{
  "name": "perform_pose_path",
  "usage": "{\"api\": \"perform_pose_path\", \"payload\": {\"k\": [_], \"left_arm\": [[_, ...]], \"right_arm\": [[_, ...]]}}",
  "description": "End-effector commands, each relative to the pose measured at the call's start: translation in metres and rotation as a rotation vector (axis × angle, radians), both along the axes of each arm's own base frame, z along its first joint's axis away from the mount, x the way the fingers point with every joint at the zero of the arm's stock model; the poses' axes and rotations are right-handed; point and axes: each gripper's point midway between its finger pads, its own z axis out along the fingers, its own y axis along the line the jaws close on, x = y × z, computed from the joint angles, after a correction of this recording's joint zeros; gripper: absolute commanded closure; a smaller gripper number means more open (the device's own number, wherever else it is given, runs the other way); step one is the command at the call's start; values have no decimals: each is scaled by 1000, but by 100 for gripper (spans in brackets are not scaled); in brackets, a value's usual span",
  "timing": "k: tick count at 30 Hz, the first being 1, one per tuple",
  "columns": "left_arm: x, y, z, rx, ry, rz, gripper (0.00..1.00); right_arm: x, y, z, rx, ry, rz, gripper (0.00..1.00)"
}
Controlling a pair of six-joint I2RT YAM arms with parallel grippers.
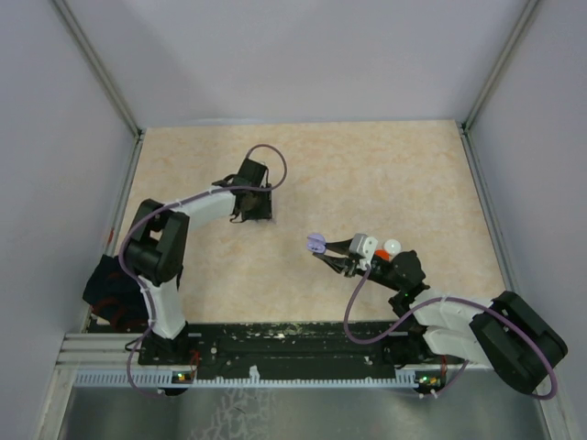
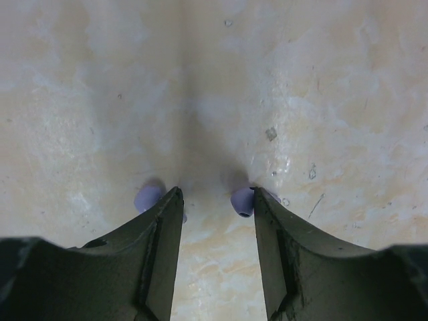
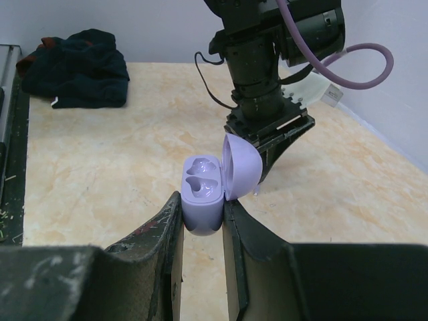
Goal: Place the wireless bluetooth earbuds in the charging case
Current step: Adjust the earbud at the center of the board, then pick up the earbud from the center of the board.
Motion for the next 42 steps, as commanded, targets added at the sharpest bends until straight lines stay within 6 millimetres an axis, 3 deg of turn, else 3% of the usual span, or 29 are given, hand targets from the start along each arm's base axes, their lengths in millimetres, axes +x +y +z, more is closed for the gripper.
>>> {"api": "perform_pose_path", "payload": {"k": [1,7,13,17,26,42], "left_arm": [[-18,10,4,8,39,12,47],[-25,10,16,-19,27,13,47],[-15,4,48,-66,-63,0,47],[-6,14,59,-5,-117,4,46],[4,34,35,170,-44,11,48],[3,38,4,232,82,-24,59]], "right_arm": [[0,2,22,46,-51,11,100],[-1,2,22,46,-53,12,100],[-1,2,23,47,-53,13,100],[-1,2,23,46,-53,12,100],[0,2,21,43,-48,12,100],[0,2,22,43,-49,14,100]]}}
